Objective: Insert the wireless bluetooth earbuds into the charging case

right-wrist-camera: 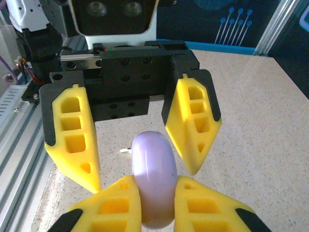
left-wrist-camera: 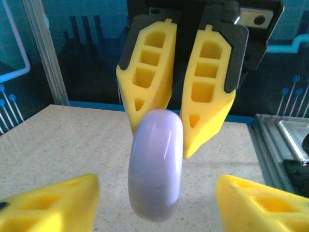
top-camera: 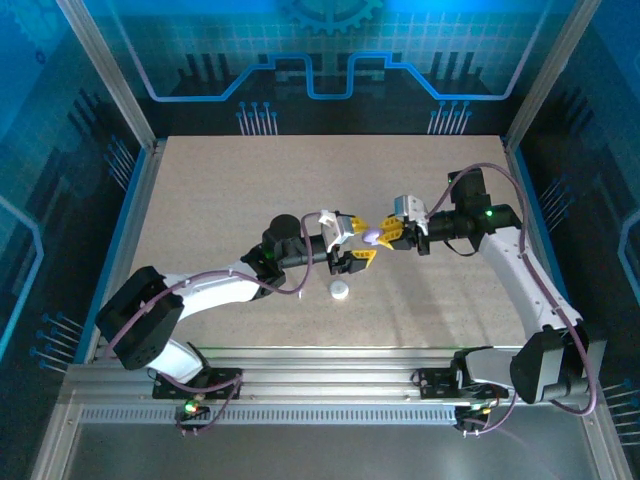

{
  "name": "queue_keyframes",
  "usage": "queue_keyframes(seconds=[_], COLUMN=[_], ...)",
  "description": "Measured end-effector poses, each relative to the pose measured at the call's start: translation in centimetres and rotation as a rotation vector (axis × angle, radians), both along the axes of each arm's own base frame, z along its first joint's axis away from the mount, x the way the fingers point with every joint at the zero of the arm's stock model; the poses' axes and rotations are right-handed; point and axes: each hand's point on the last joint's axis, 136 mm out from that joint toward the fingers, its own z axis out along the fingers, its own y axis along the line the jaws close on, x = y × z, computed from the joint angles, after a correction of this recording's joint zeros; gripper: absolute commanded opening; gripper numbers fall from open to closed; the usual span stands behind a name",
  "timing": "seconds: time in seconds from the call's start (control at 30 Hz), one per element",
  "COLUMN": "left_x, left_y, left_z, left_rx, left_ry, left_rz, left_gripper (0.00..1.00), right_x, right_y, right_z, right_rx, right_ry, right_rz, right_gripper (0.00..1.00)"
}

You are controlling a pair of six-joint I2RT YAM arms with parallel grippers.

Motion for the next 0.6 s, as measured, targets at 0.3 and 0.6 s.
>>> queue_keyframes(seconds=[0.3,0.6], left_x=[0.5,1.5], left_y=[1.4,3.9], left_z=[-1.3,-2.9], left_rx=[0.04,0.113], left_ry=[0.029,0.052], left_rz=[0.093,0.242], left_gripper=[0.8,0.81], right_x=[1.5,3.9], right_y=[-1.4,-3.0], right_z=[-1.7,-5.9], right_rx=[-0.089,-0.183], right_ry=[0.075,0.251], right_rz=[-0.131,-0.273], right_gripper=[0.05,0.05])
